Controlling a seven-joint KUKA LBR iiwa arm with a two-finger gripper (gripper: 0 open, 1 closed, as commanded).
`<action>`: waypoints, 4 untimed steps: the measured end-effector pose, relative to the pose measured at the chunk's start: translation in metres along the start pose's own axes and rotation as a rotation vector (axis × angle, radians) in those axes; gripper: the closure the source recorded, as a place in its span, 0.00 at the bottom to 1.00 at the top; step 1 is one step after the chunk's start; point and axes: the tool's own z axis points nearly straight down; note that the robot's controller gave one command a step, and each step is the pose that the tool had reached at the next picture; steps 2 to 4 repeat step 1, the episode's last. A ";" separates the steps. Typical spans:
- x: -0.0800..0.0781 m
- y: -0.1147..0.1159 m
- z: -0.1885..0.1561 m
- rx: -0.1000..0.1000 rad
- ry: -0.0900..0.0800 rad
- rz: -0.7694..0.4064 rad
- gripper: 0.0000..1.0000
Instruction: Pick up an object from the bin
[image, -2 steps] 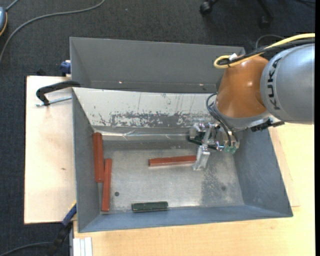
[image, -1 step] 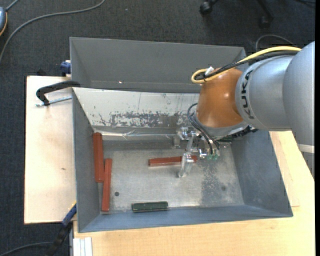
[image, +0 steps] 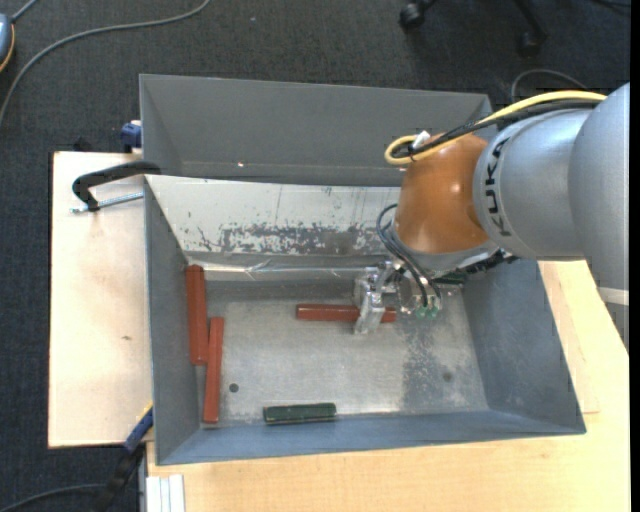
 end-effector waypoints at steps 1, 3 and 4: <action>0.013 -0.014 -0.160 0.002 -0.013 -0.241 1.00; 0.013 -0.014 -0.160 0.002 -0.013 -0.241 1.00; 0.013 -0.014 -0.160 0.002 -0.013 -0.241 1.00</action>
Offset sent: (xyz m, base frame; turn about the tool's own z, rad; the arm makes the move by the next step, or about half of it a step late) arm -0.0159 -0.0148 0.1550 -0.2417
